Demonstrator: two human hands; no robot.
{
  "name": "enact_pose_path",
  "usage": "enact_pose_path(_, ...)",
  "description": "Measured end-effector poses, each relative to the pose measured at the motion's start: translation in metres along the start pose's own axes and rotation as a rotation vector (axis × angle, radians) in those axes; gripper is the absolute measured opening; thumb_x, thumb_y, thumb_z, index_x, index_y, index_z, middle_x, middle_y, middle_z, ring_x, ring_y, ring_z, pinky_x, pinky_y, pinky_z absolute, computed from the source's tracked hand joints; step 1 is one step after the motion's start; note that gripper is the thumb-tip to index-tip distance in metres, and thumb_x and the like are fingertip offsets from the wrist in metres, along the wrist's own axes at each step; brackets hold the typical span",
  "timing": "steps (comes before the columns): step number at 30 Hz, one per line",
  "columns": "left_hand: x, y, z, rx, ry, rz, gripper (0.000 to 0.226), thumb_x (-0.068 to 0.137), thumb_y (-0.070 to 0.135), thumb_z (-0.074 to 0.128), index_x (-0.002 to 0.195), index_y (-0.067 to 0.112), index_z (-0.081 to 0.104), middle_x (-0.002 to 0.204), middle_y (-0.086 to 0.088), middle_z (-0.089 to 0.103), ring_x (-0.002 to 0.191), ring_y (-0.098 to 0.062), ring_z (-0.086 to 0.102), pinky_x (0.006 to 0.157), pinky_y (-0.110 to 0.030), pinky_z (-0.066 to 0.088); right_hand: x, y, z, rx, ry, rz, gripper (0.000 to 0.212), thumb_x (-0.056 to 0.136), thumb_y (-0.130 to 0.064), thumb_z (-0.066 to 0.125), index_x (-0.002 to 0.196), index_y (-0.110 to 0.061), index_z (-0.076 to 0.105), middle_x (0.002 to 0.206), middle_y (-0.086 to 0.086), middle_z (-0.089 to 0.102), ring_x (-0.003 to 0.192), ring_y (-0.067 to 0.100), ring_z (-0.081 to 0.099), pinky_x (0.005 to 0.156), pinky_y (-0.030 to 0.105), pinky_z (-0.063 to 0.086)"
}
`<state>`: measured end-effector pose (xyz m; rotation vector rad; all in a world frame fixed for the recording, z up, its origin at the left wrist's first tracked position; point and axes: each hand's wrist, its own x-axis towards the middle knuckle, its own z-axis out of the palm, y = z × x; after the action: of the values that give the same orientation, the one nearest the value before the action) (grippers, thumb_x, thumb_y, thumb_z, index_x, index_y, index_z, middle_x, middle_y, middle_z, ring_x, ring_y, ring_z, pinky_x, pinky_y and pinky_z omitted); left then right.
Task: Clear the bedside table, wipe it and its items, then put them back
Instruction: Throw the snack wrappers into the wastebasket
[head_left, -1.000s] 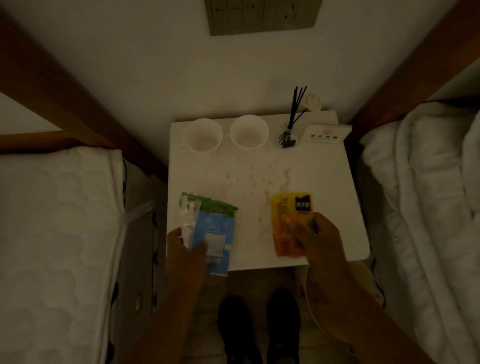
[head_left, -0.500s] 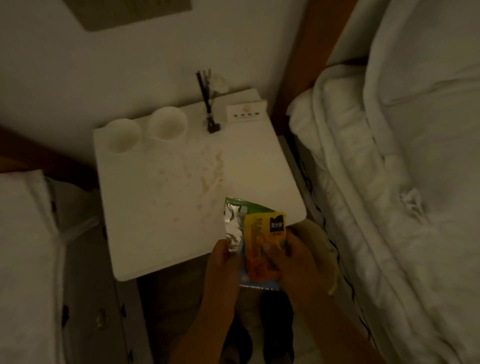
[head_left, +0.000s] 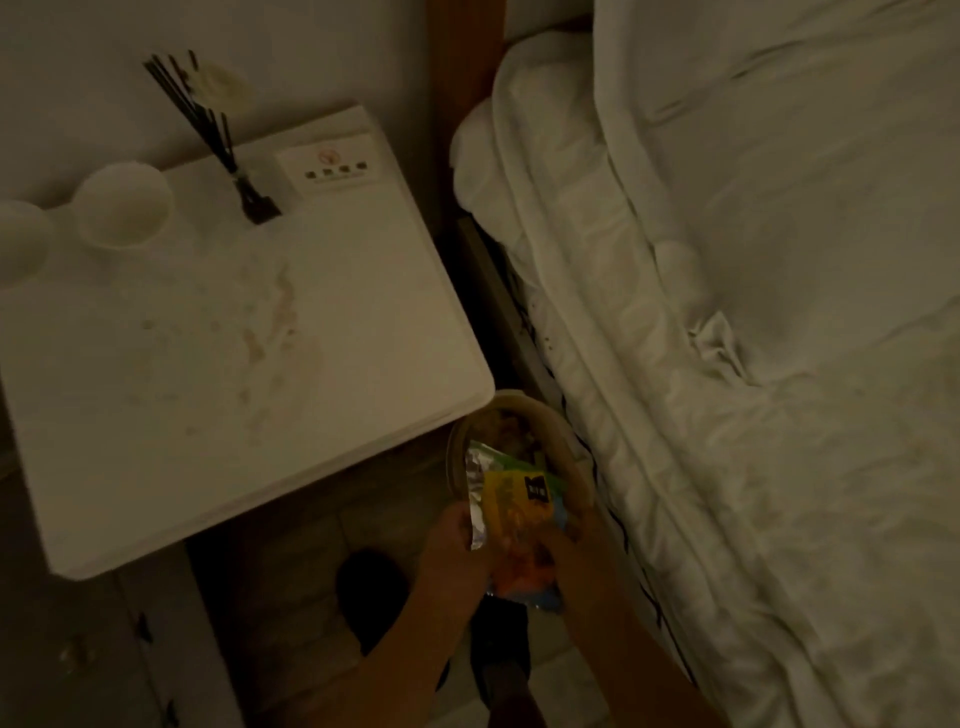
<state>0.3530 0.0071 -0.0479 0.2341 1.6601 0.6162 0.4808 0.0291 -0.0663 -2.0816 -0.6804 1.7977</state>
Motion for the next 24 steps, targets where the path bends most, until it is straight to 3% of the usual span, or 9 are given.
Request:
enact_pose_path(4,0.024,-0.012,0.013,-0.041,0.019,-0.184,0.025,0.087,0.013,0.07,0.111,0.009,0.064,0.106,-0.013,0.069,0.093,-0.026,0.068,0.076,-0.038,0.06,0.029,0.006,-0.002,-0.01,-0.01,0.216,0.047,0.1,-0.015,0.05,0.146,-0.006,0.041,0.146,0.025,0.045,0.129,0.043,0.048,0.106,0.058,0.04)
enact_pose_path(7,0.04,-0.011,0.021,-0.138,0.037,-0.361,0.038,0.09,0.011,0.066,0.124,-0.002,0.056,0.122,-0.021,0.06,0.11,-0.037,0.06,0.095,-0.05,0.051,0.046,0.012,0.004,0.084,-0.003,0.342,0.043,0.104,-0.013,0.04,0.144,0.003,0.039,0.145,0.022,0.046,0.112,0.023,0.064,0.098,0.043,0.047)
enact_pose_path(10,0.052,-0.007,0.024,-0.204,-0.025,-0.445,0.015,0.092,0.009,0.062,0.105,0.002,0.06,0.093,-0.015,0.062,0.081,-0.026,0.061,0.08,-0.041,0.055,0.061,0.013,0.006,0.228,-0.002,0.471,0.022,0.104,-0.012,0.039,0.097,-0.004,0.058,0.082,0.013,0.066,0.062,0.017,0.062,0.059,0.028,0.048)
enact_pose_path(12,0.059,-0.008,0.021,-0.228,-0.042,-0.466,0.005,0.092,0.004,0.061,0.088,0.006,0.059,0.086,-0.014,0.06,0.075,-0.023,0.059,0.077,-0.04,0.055,0.068,0.008,0.006,0.269,0.008,0.539,0.022,0.104,-0.016,0.042,0.1,-0.002,0.058,0.097,0.022,0.059,0.085,0.034,0.057,0.066,0.034,0.042)
enact_pose_path(14,0.063,-0.01,0.019,-0.251,-0.046,-0.439,0.013,0.09,0.0,0.061,0.103,0.001,0.06,0.105,-0.021,0.063,0.092,-0.03,0.061,0.089,-0.046,0.053,0.074,0.01,0.003,0.248,0.056,0.543,0.04,0.103,-0.017,0.044,0.131,0.01,0.048,0.134,0.028,0.049,0.122,0.041,0.049,0.089,0.041,0.043)
enact_pose_path(17,0.065,-0.014,0.013,-0.321,-0.053,-0.408,0.039,0.089,0.003,0.065,0.126,-0.004,0.055,0.126,-0.024,0.059,0.105,-0.033,0.059,0.091,-0.042,0.052,0.07,0.01,0.005,0.36,0.016,0.527,0.048,0.105,-0.024,0.035,0.142,0.007,0.039,0.146,0.023,0.041,0.137,0.038,0.039,0.117,0.045,0.029)
enact_pose_path(19,0.065,-0.014,0.009,-0.382,-0.064,-0.397,0.038,0.091,0.008,0.063,0.127,-0.004,0.055,0.125,-0.025,0.06,0.1,-0.031,0.062,0.082,-0.038,0.058,0.066,0.011,0.004,0.428,0.001,0.52,0.05,0.105,-0.027,0.035,0.144,0.004,0.038,0.146,0.021,0.042,0.137,0.037,0.039,0.115,0.042,0.032)
enact_pose_path(22,0.059,-0.01,-0.004,-0.444,-0.095,-0.365,0.032,0.093,0.01,0.06,0.121,-0.006,0.059,0.111,-0.024,0.067,0.086,-0.027,0.067,0.067,-0.031,0.061,0.054,0.006,0.0,0.524,-0.008,0.477,0.045,0.101,-0.028,0.049,0.136,0.0,0.049,0.116,0.019,0.061,0.106,0.031,0.06,0.08,0.035,0.057)
enact_pose_path(24,0.05,-0.005,-0.016,-0.473,-0.104,-0.312,0.026,0.093,0.009,0.059,0.116,-0.004,0.06,0.1,-0.021,0.072,0.083,-0.027,0.07,0.066,-0.032,0.062,0.038,-0.005,0.001,0.529,-0.042,0.447,0.04,0.1,-0.024,0.051,0.131,0.001,0.052,0.102,0.017,0.064,0.091,0.026,0.063,0.068,0.034,0.056)
